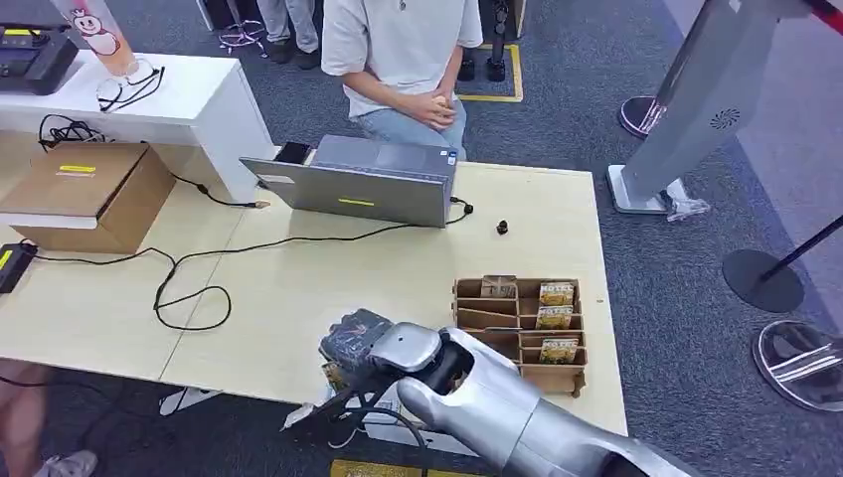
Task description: Pass the card to the sensor for recognition and then transmit it.
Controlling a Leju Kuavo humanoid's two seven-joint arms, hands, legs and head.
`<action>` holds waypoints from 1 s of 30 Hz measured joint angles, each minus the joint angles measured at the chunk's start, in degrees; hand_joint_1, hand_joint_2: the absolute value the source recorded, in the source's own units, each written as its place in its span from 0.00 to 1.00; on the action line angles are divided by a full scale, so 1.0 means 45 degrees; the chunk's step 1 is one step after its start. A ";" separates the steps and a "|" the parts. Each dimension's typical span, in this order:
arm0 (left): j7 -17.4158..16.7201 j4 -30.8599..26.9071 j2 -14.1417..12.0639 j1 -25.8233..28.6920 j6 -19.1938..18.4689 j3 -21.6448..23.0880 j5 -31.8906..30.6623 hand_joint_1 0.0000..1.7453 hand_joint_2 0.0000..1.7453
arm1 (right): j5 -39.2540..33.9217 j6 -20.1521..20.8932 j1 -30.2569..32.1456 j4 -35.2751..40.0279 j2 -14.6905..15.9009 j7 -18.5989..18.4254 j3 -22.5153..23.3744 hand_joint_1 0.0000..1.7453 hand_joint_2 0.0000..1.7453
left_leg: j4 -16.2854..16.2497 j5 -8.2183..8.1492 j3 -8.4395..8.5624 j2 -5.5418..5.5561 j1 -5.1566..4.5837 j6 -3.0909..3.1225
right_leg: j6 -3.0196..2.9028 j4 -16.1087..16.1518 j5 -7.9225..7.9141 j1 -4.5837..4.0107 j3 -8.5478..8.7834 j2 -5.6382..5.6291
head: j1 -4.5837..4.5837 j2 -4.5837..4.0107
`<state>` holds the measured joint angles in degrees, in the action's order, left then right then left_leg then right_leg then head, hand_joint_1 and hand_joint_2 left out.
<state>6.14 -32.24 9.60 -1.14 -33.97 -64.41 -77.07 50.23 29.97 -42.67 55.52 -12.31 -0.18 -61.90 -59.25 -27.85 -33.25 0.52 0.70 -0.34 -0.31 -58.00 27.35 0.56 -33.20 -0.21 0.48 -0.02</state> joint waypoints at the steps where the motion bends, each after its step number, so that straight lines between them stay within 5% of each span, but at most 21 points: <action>1: 0.0000 -0.0005 0.0000 -0.0002 0.0000 0.0014 0.0010 0.00 0.00 | 0.0000 0.0015 -0.0021 0.0000 -0.0005 0.0010 -0.0025 1.00 1.00 | 0.0000 0.0000 0.0000 0.0000 0.0000 0.0000 | 0.0000 0.0000 0.0000 0.0000 0.0000 0.0000 | 0.0000 0.0000; 18: -0.0170 -0.0277 0.0078 0.0011 -0.0165 0.0102 0.0292 0.00 0.00 | -0.0364 0.0267 -0.0271 -0.0355 -0.0039 0.0160 -0.0345 1.00 1.00 | 0.0000 0.0000 -0.0001 0.0000 0.0000 0.0000 | 0.0000 -0.0001 0.0000 0.0000 0.0001 0.0000 | 0.0000 0.0000; 30: -0.0389 -0.0811 0.0330 0.0039 -0.0369 0.0383 0.0486 0.00 0.00 | 0.0282 0.0069 -0.0286 -0.1262 -0.0476 -0.0505 -0.1253 1.00 1.00 | 0.0000 0.0000 0.0000 0.0000 0.0001 0.0000 | -0.0001 -0.0001 0.0000 0.0000 -0.0001 0.0000 | 0.0000 0.0000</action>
<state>4.39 -35.89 11.08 -0.96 -35.63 -62.69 -74.88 51.49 30.27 -43.95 49.84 -14.45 -2.45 -67.54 -59.24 -27.85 -33.25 0.52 0.70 -0.34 -0.31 -58.01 27.35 0.56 -33.20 -0.21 0.48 -0.02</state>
